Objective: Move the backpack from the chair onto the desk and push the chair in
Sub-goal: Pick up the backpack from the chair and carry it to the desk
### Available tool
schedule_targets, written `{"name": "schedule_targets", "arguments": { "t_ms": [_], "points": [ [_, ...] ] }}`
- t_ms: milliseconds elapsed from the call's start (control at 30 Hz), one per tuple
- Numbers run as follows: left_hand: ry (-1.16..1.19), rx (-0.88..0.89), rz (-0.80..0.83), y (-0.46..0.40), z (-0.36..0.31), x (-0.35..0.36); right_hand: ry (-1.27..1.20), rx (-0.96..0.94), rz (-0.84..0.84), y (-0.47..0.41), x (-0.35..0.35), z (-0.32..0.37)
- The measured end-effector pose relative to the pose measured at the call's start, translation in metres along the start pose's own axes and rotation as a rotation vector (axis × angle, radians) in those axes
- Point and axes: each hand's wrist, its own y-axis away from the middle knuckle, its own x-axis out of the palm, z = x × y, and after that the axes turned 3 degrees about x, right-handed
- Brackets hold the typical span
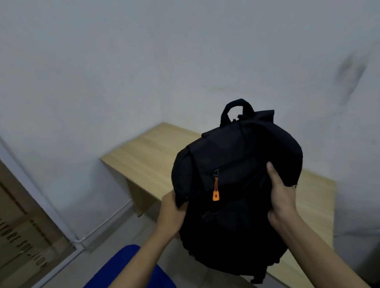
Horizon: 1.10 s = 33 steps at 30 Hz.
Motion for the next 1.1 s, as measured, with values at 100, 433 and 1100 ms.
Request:
{"name": "schedule_targets", "arguments": {
  "t_ms": [100,433,1100],
  "points": [
    [0.003,0.028,0.001,-0.014,-0.008,0.01,-0.008,0.012,-0.017,-0.019,-0.005,0.002],
    [-0.046,0.053,-0.111,-0.086,0.002,0.01,-0.02,0.058,-0.021,-0.074,0.015,-0.019],
    [-0.262,-0.153,-0.09,-0.413,0.181,-0.04,0.196,0.311,0.033,-0.328,0.231,-0.167]
  ]
}}
